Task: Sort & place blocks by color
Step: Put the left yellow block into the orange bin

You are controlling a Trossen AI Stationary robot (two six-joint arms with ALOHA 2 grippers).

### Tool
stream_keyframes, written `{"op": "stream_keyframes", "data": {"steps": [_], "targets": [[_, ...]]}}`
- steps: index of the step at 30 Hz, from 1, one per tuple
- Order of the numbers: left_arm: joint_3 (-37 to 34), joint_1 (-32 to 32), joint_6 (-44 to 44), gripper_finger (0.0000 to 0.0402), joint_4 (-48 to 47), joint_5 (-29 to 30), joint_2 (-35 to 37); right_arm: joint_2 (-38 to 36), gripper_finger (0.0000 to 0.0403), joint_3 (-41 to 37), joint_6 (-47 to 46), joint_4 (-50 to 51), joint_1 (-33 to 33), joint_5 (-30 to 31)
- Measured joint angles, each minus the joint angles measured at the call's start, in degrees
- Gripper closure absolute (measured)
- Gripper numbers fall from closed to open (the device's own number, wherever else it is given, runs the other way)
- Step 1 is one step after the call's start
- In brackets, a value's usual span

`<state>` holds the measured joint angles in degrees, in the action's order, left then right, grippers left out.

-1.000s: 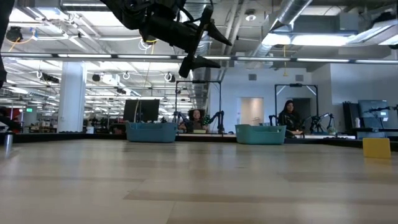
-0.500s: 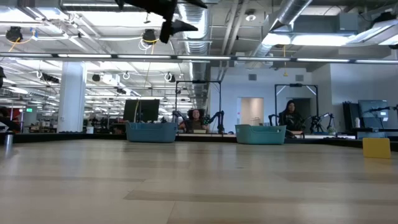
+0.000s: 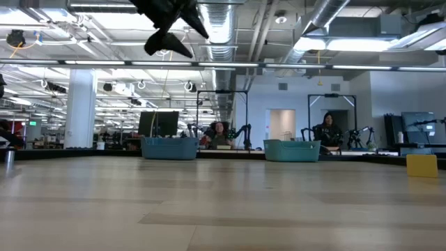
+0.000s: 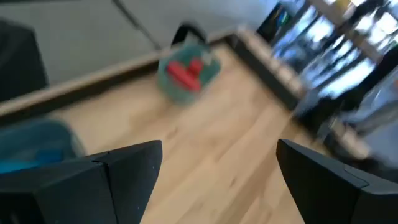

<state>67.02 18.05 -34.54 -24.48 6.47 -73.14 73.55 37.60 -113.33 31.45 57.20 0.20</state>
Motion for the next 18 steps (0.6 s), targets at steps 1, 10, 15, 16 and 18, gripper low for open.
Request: {"op": "stream_keyframes", "data": {"steps": [1, 10, 15, 16, 18], "targets": [[-0.01, -0.97, 0.12, 0.0095, -2.09, 0.55, 0.0, -1.31, 0.0198, 0.0, 1.51, 0.21, -1.06, 0.09], [-8.31, -14.38, 3.61, 0.0095, -13.26, 13.17, 0.51, -13.03, 0.0231, 0.04, 12.54, -0.44, -13.63, -4.08], [-12.4, -21.25, -1.56, 0.0095, -18.33, 12.86, 0.75, -14.82, 0.026, 0.04, 12.3, -1.0, -17.14, -4.45], [-13.06, -22.8, -3.27, 0.0095, -19.61, 12.98, 0.88, -14.73, 0.0267, 0.04, 12.3, -1.57, -17.69, -4.43], [-13.99, -25.92, -5.93, 0.0095, -20.42, 13.3, 1.1, -14.11, 0.0279, 0.04, 12.67, -4.7, -18.84, -4.02]]}}
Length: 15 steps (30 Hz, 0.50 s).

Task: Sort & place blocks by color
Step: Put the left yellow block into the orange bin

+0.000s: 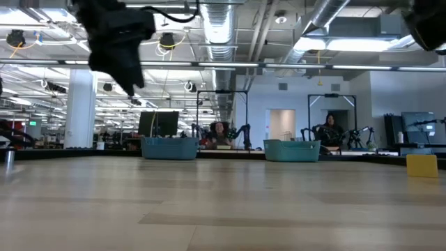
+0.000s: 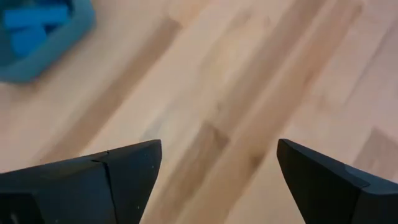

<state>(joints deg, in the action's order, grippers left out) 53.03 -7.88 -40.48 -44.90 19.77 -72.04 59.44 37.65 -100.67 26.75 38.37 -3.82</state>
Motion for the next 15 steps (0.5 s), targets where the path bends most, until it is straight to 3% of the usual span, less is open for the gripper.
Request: {"op": "stream_keyframes", "data": {"steps": [5, 9, 12, 15], "targets": [[-2.91, -8.32, -3.28, 0.0095, -6.4, 1.38, 1.6, 4.86, 0.0301, 0.0, 6.89, -16.28, -5.17, 6.57], [-3.84, -14.13, -12.38, 0.0095, -12.7, 1.12, 1.76, 11.69, 0.0314, 0.09, 14.55, -35.28, -10.24, 9.37], [-4.42, -19.55, -16.52, 0.0095, -11.6, -0.97, 1.74, 17.52, 0.0323, 2.52, 18.72, -44.31, -13.07, 6.2], [-4.53, -25.32, -19.4, 0.0095, -10.4, -1.22, 1.74, 22.41, 0.0332, 8.21, 22.1, -43.74, -14.16, 0.27]]}}
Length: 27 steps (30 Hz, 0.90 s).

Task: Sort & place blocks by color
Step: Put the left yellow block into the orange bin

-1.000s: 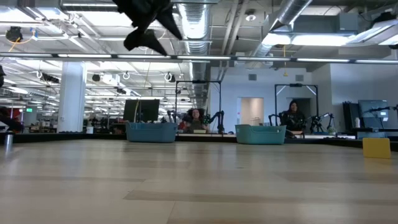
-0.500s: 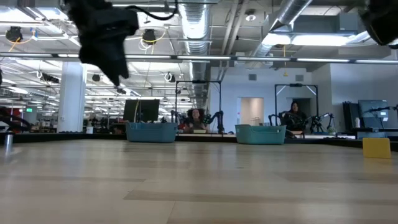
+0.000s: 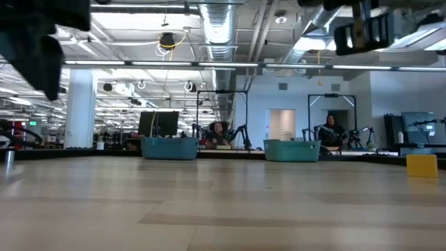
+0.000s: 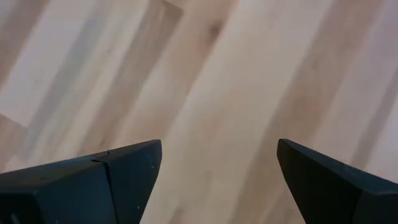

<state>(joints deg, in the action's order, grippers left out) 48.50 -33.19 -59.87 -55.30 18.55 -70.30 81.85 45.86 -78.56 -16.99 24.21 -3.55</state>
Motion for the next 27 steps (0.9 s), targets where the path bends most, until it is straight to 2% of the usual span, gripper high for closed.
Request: {"op": "stream_keyframes", "data": {"steps": [3, 6, 9, 12, 14, 17, 19, 23, 25, 27], "targets": [[-0.03, -4.73, -4.37, 0.0095, -0.48, 2.36, -0.07, 4.27, 0.034, 6.14, 4.99, 5.99, 0.06, -1.08], [-0.19, -8.09, -8.5, 0.0095, -0.98, 9.28, -0.07, 8.82, 0.0346, 12.16, 12.82, 12.73, -1.8, -1.33], [-1.41, -8.92, -9.82, 0.0095, -0.71, 14.83, -0.07, 13.77, 0.0351, 17.57, 19.59, 16.9, -6.33, -1.22], [-3.04, -7.3, -6.86, 0.0095, -0.82, 17.27, -0.07, 18.73, 0.0354, 23.5, 11.47, 16.91, -11.73, -2.7], [-3.87, -5.03, -5.11, 0.0095, -0.7, 17.37, -0.09, 21.4, 0.0355, 28.1, 10.63, 15.77, -12.34, -1.98], [-4.44, -1.19, -4.8, 0.0095, -0.18, 16.14, -0.09, 24.46, 0.0355, 34.47, 17.97, 16.66, -9.96, -7.0], [-4.53, 1.12, -5.56, 0.0095, 1.11, 12.37, -0.11, 25.78, 0.0355, 36.97, 20.47, 21.24, -8.0, -9.26], [-4.54, 2.96, -13.12, 0.0095, 2.15, 4.86, -0.09, 27.64, 0.0355, 39.16, 23.39, 28.6, -6.68, -4.04], [-4.54, 2.06, -18.13, 0.0095, 2.33, 1.4, -0.11, 28.38, 0.0355, 39.14, 22.2, 29.96, -6.9, -1.09], [-4.54, 0.23, -22.84, 0.0095, 2.46, -1.23, -0.09, 29.42, 0.0355, 39.14, 21.19, 30.13, -7.61, -0.73]]}}
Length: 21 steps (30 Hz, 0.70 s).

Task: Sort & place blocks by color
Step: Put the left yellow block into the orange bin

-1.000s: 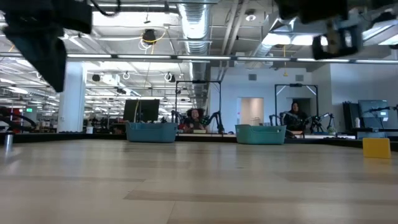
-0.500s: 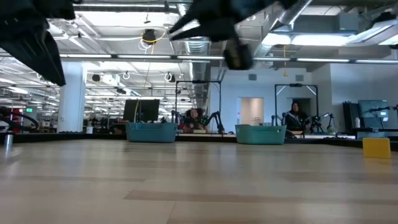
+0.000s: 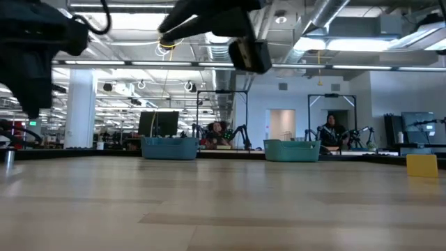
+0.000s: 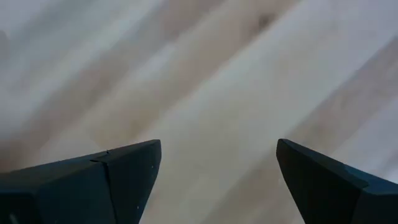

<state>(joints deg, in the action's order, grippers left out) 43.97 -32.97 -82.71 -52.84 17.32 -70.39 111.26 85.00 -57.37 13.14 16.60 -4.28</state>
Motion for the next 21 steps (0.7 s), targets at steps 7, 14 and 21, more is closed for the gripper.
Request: {"op": "stream_keyframes", "data": {"steps": [7, 14, 21], "targets": [[-0.02, -8.1, -16.19, 0.0095, 2.2, -2.1, -0.05, 1.0, 0.0355, 0.01, 0.36, -0.64, -4.53, -5.3], [-0.01, -14.97, -23.67, 0.0095, 16.16, -3.39, -6.36, 1.01, 0.0355, 0.01, 0.31, -4.23, -5.42, -7.62], [0.0, -17.43, -24.12, 0.0095, 21.91, -14.64, -15.59, 0.98, 0.0355, 0.01, -0.5, -6.19, -5.23, -7.83]]}}
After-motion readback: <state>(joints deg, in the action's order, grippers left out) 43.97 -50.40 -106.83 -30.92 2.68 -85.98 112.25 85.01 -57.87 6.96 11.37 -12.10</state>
